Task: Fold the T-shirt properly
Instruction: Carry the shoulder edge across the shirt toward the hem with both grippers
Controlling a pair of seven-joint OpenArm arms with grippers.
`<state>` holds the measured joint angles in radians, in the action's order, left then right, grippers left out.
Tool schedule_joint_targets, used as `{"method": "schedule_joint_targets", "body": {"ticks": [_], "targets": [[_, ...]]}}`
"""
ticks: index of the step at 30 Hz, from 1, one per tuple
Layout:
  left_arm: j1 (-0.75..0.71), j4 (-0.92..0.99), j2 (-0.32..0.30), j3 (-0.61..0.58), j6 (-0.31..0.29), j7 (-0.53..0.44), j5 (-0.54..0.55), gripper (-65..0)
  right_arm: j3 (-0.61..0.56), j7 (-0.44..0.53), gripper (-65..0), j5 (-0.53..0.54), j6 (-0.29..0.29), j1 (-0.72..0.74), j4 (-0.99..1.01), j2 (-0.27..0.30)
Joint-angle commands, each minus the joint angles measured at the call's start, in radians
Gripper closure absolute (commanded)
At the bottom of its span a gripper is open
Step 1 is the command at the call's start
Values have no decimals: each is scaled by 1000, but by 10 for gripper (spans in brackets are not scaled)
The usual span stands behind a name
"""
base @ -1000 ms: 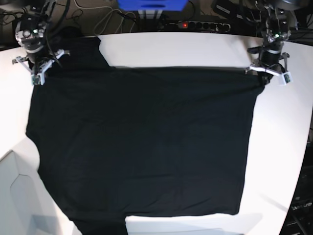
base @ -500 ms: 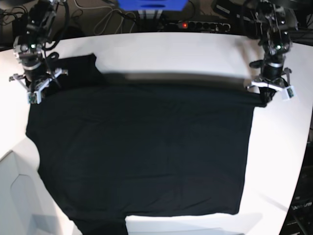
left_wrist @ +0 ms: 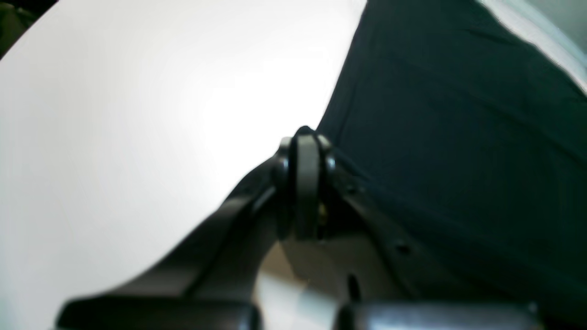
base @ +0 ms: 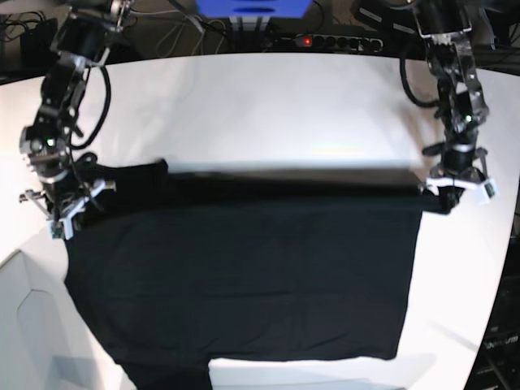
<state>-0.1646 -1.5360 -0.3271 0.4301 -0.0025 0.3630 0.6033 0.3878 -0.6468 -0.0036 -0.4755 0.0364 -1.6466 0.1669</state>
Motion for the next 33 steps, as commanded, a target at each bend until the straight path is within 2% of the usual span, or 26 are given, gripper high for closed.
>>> {"method": "schedule_joint_targets", "body": {"ticks": [1,5,12,18,25,28,33], "targets": [[27,-5,-14,-14,2,-29,-1,0,0,22,0,4,-6,38,4,26],[86,25,-22,-67,6,-29,-1,0,-33,22,0,4,-6,125,115,59],[188,110,-22,-129,6,-29,-1,0,-39,28,0,3,-6,264,266,73],[270,171,-23,-133,3,-29,-1,0,-40,31,0,3,-6,348,366,79],[314,233,-23,-133,2,-29,-1,0,-43,32,0,3,-6,409,448,81],[319,234,-16,-133,2,-29,-1,0,-80,32,0,3,-6,425,481,81],[326,253,-14,-133,6,-29,-1,0,-112,75,0,3,-4,417,486,81]]}}
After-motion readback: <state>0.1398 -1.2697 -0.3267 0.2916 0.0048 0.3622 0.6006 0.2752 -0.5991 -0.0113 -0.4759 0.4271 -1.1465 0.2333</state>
